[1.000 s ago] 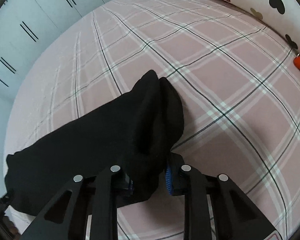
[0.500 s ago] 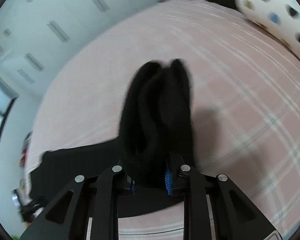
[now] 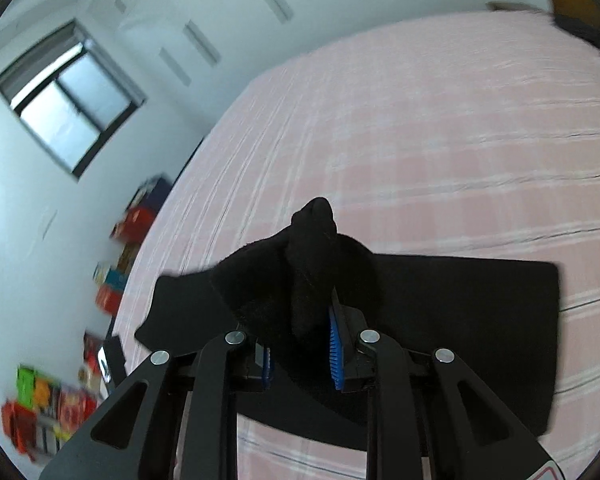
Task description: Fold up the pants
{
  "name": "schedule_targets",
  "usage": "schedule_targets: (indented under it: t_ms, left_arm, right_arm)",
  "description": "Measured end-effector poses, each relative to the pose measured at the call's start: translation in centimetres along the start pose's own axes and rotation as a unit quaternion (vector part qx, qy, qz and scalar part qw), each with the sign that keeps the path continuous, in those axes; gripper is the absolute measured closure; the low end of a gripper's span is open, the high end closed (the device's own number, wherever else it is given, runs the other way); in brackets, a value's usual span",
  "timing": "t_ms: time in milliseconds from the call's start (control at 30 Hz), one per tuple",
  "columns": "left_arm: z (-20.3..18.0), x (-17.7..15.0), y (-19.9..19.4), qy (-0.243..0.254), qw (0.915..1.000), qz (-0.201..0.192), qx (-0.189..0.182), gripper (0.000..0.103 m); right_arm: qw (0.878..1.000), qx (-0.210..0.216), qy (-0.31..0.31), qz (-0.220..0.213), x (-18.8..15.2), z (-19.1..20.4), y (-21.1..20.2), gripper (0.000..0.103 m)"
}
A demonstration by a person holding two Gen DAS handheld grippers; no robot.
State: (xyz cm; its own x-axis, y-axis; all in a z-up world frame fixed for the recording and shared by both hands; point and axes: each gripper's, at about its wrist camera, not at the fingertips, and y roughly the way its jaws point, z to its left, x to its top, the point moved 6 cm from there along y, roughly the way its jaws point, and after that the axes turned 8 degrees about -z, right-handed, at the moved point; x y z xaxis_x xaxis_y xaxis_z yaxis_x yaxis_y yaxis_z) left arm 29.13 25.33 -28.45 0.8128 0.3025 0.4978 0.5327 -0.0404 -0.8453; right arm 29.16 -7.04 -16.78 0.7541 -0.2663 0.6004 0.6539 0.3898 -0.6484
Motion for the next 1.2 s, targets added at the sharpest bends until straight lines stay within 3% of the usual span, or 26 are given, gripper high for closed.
schedule_targets:
  t_ms: [167,200,300,367,467,500,567,667,767,800,833,867,900,933,1100,1133,1200]
  left_arm:
    - [-0.5,-0.2,-0.4,0.012,0.9999,-0.005,-0.007,0.010]
    - [-0.8,-0.3,-0.9,0.003,0.9997,-0.005,-0.022,0.010]
    - [-2.8,-0.8,-2.6,-0.018,0.9959,0.001,-0.089,0.010]
    - [-5.6,-1.3,-3.4,-0.021,0.9883,0.017,-0.150,0.010]
    - [-9.7,-1.8,-3.2,-0.061,0.9642,0.063,-0.250,0.010]
    - [-10.5,-1.5,-2.5,-0.078,0.9578,0.081,-0.265,0.010]
    - [-11.8,-0.8,-0.8,-0.119,0.9457,0.117,-0.279,0.007]
    - [-12.6,-0.1,0.4,-0.146,0.9347,0.147,-0.289,0.005]
    - [-14.3,0.2,1.4,-0.109,0.9354,0.184,-0.281,0.005]
    - [-14.6,1.1,2.1,-0.095,0.9353,0.188,-0.284,0.012]
    - [-15.3,1.3,1.9,-0.075,0.9344,0.190,-0.292,0.032]
    - [-16.6,1.5,1.5,-0.049,0.9252,0.208,-0.314,0.080]
    - [-16.8,1.6,0.7,-0.038,0.9237,0.219,-0.312,0.077]
    - [-17.0,2.6,-0.2,-0.032,0.9271,0.208,-0.310,0.077]
    - [-17.9,7.1,-4.2,0.010,0.9245,0.154,-0.348,0.077]
    - [-17.7,7.6,-4.3,0.016,0.9265,0.145,-0.347,0.077]
    - [-15.8,8.0,-2.8,0.020,0.9382,0.136,-0.318,0.073]
  right_arm:
    - [0.994,-0.028,-0.034,0.096,-6.9,2.1,8.2,0.083]
    - [0.991,-0.046,-0.059,0.108,-8.4,2.4,9.4,0.083]
    - [0.990,-0.062,-0.094,0.091,-9.1,3.3,8.9,0.083]
    - [0.992,-0.054,-0.085,0.077,-8.0,3.3,7.7,0.083]
    - [0.987,-0.071,-0.136,0.057,-6.0,3.3,5.9,0.083]
    - [0.983,-0.077,-0.159,0.052,-5.9,3.4,5.6,0.083]
    - [0.976,-0.085,-0.197,0.043,-5.5,3.1,4.6,0.083]
    - [0.969,-0.092,-0.225,0.038,-6.3,3.2,4.4,0.083]
    - [0.962,-0.095,-0.252,0.038,-7.4,3.6,5.0,0.083]
    - [0.961,-0.097,-0.257,0.039,-7.6,3.8,5.4,0.083]
    - [0.959,-0.103,-0.262,0.036,-7.7,4.1,5.7,0.083]
    - [0.958,-0.107,-0.264,0.032,-7.8,4.3,5.6,0.083]
    - [0.958,-0.112,-0.265,0.018,-7.3,4.7,5.2,0.083]
    - [0.958,-0.112,-0.262,0.006,-6.9,5.1,5.0,0.083]
    - [0.966,-0.097,-0.235,-0.049,-3.5,7.2,3.2,0.083]
    - [0.964,-0.097,-0.241,-0.047,-3.5,7.5,3.9,0.083]
    - [0.961,-0.098,-0.257,-0.019,-4.4,7.5,6.4,0.077]
